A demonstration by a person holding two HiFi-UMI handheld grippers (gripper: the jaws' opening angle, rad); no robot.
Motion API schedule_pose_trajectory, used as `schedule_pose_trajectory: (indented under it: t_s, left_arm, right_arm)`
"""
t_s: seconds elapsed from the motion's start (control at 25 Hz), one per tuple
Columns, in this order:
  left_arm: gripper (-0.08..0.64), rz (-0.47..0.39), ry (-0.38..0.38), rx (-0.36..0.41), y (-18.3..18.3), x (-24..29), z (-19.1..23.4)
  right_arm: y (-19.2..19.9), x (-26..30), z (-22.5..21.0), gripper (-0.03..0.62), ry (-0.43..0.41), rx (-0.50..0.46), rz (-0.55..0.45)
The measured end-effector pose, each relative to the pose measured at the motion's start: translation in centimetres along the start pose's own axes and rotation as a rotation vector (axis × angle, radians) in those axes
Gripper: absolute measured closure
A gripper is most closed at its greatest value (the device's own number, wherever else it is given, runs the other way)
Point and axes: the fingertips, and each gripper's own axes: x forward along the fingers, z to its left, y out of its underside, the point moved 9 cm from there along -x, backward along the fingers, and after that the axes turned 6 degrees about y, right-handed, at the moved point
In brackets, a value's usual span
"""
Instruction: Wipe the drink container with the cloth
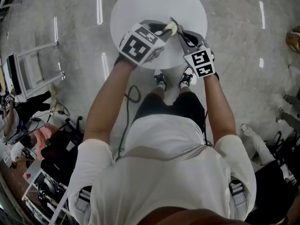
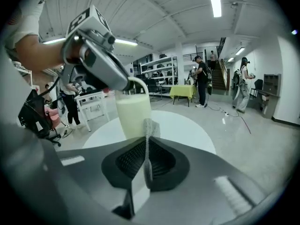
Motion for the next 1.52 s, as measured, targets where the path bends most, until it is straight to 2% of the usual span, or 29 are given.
schedule_pose_trajectory:
  t_s: [0.16,0.36,0.6,0.72,0.8,0.88,0.96,1.04,1.16,1.28,1.52]
  left_arm:
    - [0.497,-0.001,-0.002,0.007,-0.2,0.2,-0.1]
    - [0.497,-0.005,0.006,0.025,0.1,-0.2,-0.3]
    - [0.499,0.023,0.035,0.111,0.2,-0.6,-0.3]
    - [0.5,0.049,0.049,0.156,0.3,-0.6,-0.6]
    - [0.499,0.057,0.059,0.17,0.0,-0.3,-0.6]
    - [0.499,0.058,0.067,0.177,-0.4,-0.1,-0.5]
    - [0.499,0.055,0.07,0.188,-0.8,0.0,-0.4]
    - [0.499,0.057,0.072,0.195,-0.8,0.2,-0.6]
    - [0.499,0.064,0.079,0.223,-0.9,0.7,-1.1]
    - [0.499,0.065,0.08,0.235,-0.8,0.7,-1.3]
    - [0.499,0.038,0.074,0.222,-0.4,0.2,-0.4]
  right_arm:
    - [1.9,1.9,-0.5,0.578,-0.031,0.0,0.108]
    - [2.5,2.4,-0.4,0.578,-0.067,-0.009,0.16]
    - [0.1,-0.1,-2.1,0.578,-0.043,0.045,0.11]
    - [-1.6,-1.3,-2.8,0.578,-0.067,0.01,0.052]
    - [-3.2,-1.8,-3.5,0.578,-0.155,-0.057,0.004]
    - [-5.3,-1.7,-4.7,0.578,-0.312,-0.151,-0.024]
    - [-7.5,-1.2,-6.1,0.578,-0.463,-0.236,-0.01]
    - [-9.5,-0.8,-7.6,0.578,-0.56,-0.283,0.01]
    - [-11.8,-0.5,-9.1,0.578,-0.656,-0.33,0.031]
    - [-13.0,0.6,-8.4,0.578,-0.718,-0.417,0.077]
    - [-12.1,3.1,-6.2,0.578,-0.818,-0.505,0.168]
